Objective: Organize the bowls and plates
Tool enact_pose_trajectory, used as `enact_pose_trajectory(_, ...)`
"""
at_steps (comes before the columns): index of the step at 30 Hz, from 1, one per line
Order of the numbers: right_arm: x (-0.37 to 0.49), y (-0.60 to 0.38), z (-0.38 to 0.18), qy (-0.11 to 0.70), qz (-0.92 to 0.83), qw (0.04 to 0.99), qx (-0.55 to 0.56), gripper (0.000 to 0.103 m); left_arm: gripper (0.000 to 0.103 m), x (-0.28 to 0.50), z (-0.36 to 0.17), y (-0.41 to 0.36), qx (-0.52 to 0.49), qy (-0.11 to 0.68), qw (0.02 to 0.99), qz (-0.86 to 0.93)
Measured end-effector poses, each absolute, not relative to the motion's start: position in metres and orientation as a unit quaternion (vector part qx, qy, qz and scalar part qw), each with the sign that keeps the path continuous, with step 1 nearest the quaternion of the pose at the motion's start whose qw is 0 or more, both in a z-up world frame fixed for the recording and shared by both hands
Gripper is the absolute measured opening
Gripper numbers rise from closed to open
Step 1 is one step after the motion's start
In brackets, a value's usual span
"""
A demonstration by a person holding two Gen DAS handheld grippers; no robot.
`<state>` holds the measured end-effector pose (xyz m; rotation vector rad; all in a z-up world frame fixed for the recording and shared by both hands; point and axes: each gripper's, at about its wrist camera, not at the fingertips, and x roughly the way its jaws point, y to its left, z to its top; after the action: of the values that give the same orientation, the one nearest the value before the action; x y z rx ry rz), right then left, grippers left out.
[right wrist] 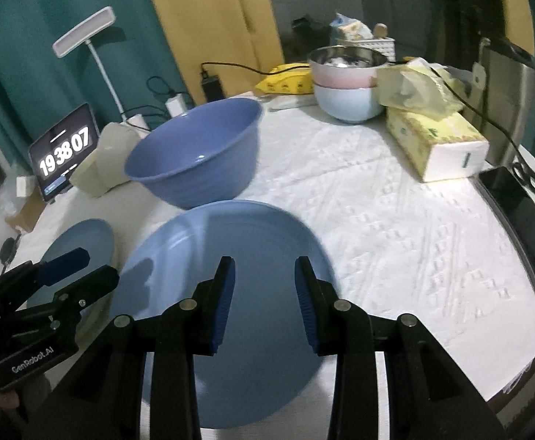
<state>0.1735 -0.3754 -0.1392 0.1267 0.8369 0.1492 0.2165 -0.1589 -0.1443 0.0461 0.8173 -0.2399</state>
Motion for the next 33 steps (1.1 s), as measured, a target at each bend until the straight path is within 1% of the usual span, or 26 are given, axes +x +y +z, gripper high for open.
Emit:
enact_pose_trajectory(13, 0.178, -0.422, -0.158, 0.421, 0.036, 0.901, 0.099, 0.036, 0.056, 0.239, -0.166, -0.175, 0.035, 0.418, 0.901, -0.106)
enact_pose_trajectory(17, 0.18, -0.422, -0.165, 0.428, 0.043, 0.896, 0.112, 0.036, 0.056, 0.248, -0.172, -0.173, 0.037, 0.427, 0.899, -0.089)
enact_pose_trajectory(25, 0.181, -0.413, -0.176, 0.433, 0.049, 0.895, 0.095, 0.036, 0.056, 0.259, -0.185, -0.177, 0.048, 0.454, 0.885, -0.092)
enact_pose_trajectory(28, 0.181, -0.413, -0.177, 0.43, 0.049, 0.897, 0.089, 0.031, 0.056, 0.257, -0.19, -0.181, 0.047, 0.459, 0.881, -0.106)
enact_pose_trajectory(30, 0.181, -0.413, -0.178, 0.43, 0.056, 0.897, 0.09, 0.026, 0.055, 0.255, -0.189, -0.182, 0.051, 0.457, 0.881, -0.107)
enact_pose_trajectory(33, 0.181, -0.408, -0.177, 0.431, 0.059, 0.896, 0.085, 0.015, 0.053, 0.251, -0.186, -0.181, 0.053, 0.454, 0.883, -0.108)
